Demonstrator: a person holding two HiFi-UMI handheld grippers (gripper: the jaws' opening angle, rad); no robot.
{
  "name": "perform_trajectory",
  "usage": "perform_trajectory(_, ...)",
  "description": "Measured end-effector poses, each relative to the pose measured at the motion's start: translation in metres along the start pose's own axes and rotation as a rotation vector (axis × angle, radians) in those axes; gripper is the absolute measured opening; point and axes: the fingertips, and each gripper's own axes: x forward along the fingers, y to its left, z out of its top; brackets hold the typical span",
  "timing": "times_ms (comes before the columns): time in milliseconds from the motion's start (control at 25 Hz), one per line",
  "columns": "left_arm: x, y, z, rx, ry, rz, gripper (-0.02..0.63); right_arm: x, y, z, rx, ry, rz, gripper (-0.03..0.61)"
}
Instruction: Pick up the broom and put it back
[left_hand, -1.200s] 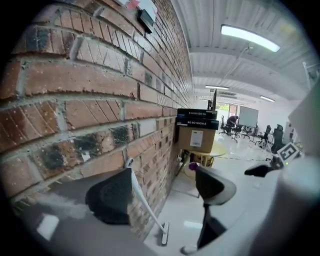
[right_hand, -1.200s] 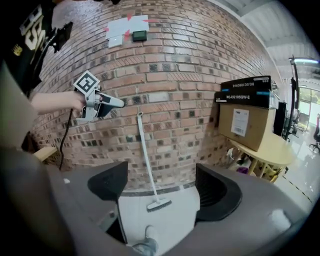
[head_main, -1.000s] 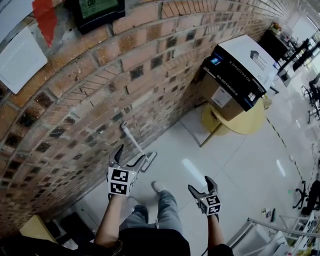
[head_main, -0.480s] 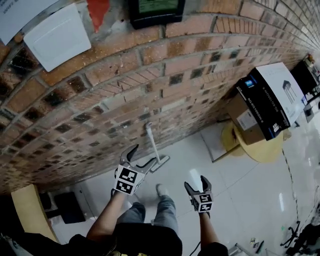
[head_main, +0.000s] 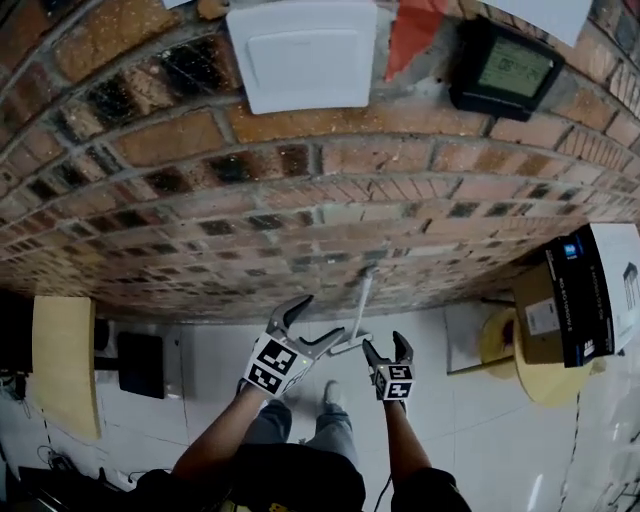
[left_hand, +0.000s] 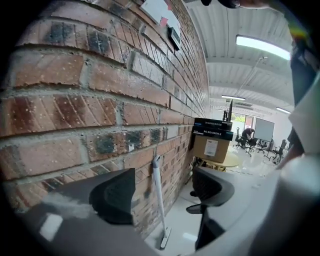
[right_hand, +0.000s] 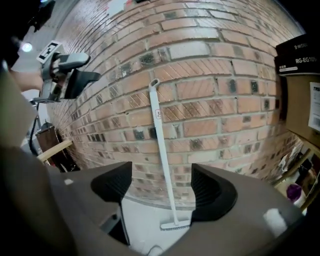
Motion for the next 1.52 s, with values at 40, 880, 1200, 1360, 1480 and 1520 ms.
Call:
perform_trajectory(40,-0.006,0.003,0.0,-0.003,-0.002,0.015,0.374,0.014,0.005,0.004,-0.002,0.009,0.014,0.373)
perform_trajectory(880,-0.073,0.022,-0.005,-0.056,-0.014,0.141,0.354,0.118,0.0,0.063,0.043,0.047,-0.002,0.117)
perform_trajectory(1200,-0.081,0.028,0.002,-0.05,-0.051,0.131,0.337,0.047,0.022,0.054,0.02,0.053,-0.03,0.106)
perform_trajectory(1360,-0.084,0.027,0.014,-0.044,-0.096,0.114,0.337,0.003,0.045,0.083,0.005,-0.03,-0.041,0.104)
perform_trajectory(1480,-0.096,0.042,0.028,-0.07,-0.146,0.137,0.337,-0.032,0.071,0.137,-0.103,-0.132,-0.039,0.097)
perform_trajectory(1520,-0.101,0.047,0.035,-0.077,-0.162,0.152,0.337,-0.045,0.08,0.159,-0.143,-0.175,-0.033,0.094)
